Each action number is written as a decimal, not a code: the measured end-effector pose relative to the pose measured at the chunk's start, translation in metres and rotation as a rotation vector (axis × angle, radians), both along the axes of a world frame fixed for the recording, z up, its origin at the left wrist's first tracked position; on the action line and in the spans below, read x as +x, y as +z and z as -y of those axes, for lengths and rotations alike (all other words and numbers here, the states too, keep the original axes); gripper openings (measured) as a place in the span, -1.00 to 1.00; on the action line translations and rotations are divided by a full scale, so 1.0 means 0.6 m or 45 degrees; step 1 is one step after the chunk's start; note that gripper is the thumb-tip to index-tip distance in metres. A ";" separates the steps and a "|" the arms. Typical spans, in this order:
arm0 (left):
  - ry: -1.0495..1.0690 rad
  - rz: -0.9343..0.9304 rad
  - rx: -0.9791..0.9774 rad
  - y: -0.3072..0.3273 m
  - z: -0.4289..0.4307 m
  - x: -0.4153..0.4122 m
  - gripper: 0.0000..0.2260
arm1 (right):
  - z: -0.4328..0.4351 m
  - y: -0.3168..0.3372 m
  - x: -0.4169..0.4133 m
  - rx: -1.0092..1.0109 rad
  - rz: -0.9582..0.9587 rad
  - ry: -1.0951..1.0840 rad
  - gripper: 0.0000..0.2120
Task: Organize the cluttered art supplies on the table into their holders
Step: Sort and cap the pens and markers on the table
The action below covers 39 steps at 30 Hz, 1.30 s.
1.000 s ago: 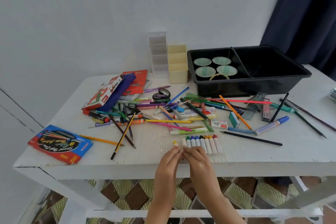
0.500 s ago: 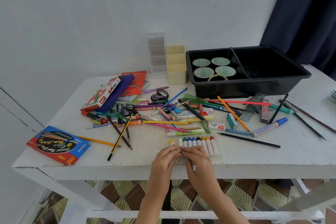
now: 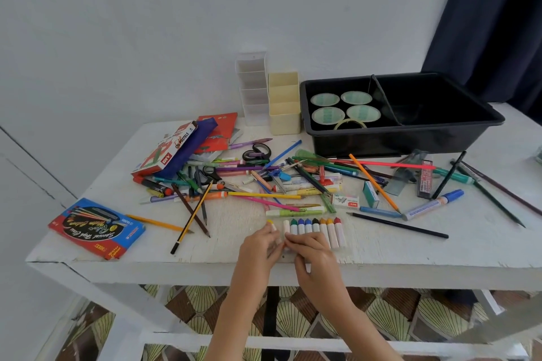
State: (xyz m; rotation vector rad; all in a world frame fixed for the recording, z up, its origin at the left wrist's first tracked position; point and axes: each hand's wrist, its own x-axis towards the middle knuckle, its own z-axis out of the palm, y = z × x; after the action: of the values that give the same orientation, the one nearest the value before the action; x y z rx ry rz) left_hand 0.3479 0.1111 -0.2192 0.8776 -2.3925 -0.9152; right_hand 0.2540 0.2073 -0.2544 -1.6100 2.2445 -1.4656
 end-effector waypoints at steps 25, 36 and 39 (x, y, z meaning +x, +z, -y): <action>-0.196 0.162 -0.255 0.036 0.010 -0.002 -0.95 | 0.035 0.068 -0.052 0.276 -0.023 0.144 -0.79; 0.017 -0.118 -0.303 0.051 0.105 -0.040 -0.90 | 0.140 0.103 -0.116 0.269 0.117 -0.154 -0.78; 0.066 -0.178 -0.201 0.055 0.139 -0.052 -0.89 | 0.188 0.115 -0.144 0.354 -0.043 -0.194 -0.77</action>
State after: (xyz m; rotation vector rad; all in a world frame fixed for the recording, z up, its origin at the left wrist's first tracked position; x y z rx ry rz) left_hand 0.3165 0.0275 -0.1865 0.7850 -2.2755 -0.7315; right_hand 0.1677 0.0944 -0.1853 -1.4202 2.5044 -1.0949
